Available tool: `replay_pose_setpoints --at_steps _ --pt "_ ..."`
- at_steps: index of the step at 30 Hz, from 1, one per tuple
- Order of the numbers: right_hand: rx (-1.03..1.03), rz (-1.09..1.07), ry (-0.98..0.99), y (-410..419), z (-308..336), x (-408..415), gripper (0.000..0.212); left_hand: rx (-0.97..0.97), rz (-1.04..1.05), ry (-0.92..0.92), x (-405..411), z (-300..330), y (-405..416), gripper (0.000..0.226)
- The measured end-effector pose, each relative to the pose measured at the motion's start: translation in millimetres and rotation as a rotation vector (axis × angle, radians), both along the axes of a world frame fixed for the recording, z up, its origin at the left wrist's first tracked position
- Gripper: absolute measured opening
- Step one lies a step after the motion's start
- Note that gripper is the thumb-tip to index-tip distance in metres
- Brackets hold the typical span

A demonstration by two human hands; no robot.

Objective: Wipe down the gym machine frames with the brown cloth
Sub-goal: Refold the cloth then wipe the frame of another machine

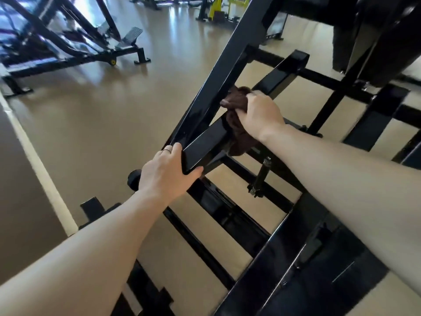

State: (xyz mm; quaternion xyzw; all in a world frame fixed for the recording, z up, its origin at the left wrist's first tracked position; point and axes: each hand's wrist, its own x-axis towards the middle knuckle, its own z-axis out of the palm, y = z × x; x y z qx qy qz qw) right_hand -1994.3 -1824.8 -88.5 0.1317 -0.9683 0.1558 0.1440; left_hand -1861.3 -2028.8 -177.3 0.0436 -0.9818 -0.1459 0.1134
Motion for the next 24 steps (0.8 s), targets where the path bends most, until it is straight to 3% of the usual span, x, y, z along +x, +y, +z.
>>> replay_pose_setpoints --at_steps 4,8,14,17,24 --pt "-0.013 -0.151 0.011 16 10 -37 0.038 -0.006 -0.007 0.148 -8 -16 -3 0.045" --pt "-0.150 -0.168 0.078 11 -2 -35 0.036 0.010 -0.018 0.189 -10 -19 -5 0.045" --pt "0.076 0.226 0.099 -9 -17 10 0.034 0.011 -0.007 0.194 -8 -18 -3 0.045" --pt "0.092 0.259 0.106 -6 -17 8 0.034 0.009 0.008 0.200 -6 -20 -2 0.045" --pt "-0.050 -0.026 0.046 19 12 -55 0.031 -0.004 0.038 0.214 -6 -22 -2 0.046"
